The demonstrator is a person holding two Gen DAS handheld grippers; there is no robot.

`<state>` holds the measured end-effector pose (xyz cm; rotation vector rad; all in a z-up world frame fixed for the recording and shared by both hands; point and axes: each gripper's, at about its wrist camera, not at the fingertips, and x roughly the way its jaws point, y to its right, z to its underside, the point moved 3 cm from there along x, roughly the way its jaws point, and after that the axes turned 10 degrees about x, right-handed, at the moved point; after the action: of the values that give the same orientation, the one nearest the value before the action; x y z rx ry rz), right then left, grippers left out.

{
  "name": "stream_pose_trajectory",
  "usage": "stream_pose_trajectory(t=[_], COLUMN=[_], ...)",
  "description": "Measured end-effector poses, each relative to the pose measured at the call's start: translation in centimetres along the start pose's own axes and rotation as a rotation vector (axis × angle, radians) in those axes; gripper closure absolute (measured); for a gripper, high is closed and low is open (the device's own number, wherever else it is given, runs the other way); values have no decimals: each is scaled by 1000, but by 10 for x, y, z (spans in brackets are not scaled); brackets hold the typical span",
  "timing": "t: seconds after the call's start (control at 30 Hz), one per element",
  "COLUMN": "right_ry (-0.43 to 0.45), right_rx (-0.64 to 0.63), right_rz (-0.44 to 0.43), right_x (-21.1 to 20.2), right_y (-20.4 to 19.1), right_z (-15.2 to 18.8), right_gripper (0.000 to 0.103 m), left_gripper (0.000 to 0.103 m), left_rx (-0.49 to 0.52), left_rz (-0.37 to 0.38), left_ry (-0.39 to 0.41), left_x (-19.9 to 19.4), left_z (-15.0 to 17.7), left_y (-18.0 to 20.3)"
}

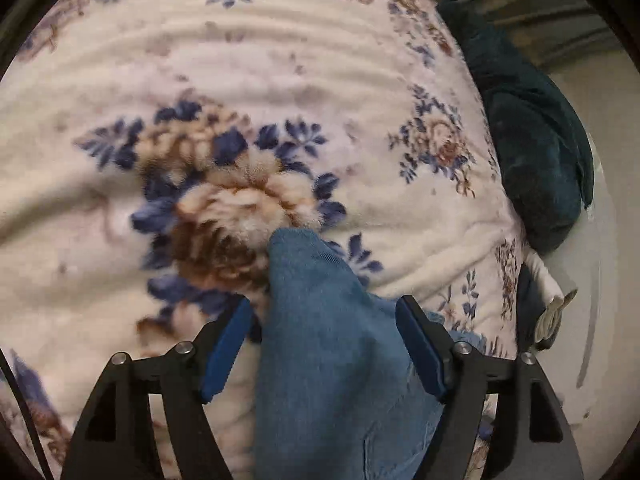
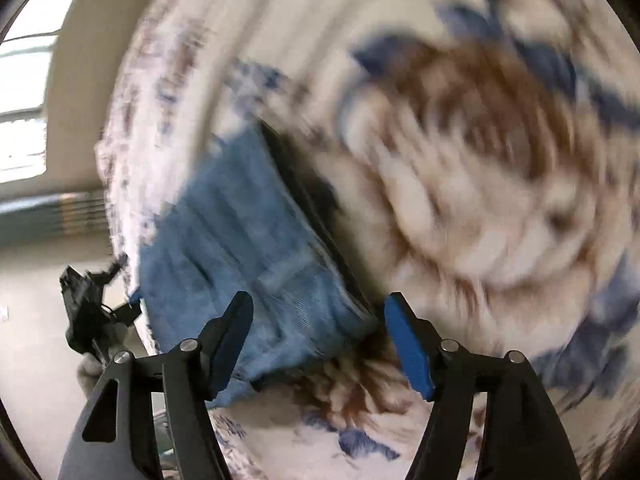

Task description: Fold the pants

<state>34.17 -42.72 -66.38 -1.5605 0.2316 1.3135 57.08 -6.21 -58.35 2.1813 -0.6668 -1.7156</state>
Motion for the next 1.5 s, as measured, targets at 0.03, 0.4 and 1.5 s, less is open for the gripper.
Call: stream_pose_trajectory(t=[0.03,0.4,1.5], right_ry=[8,-61,-82], right_rx=[-14,-115,410], right_rz=[-5,-59,-487], right_x=[-4,58,126], right_y=[-6,-61,-11], right_z=[-8,-83,36], right_gripper=[32,82,53], left_gripper=[30,41,65], left_rx=[3,47,49], left_rz=[1,-33,157], left_ry=[5,-34,-64], left_x=[-1,37,25], left_z=[2,9,80], left_y=[1,4,14])
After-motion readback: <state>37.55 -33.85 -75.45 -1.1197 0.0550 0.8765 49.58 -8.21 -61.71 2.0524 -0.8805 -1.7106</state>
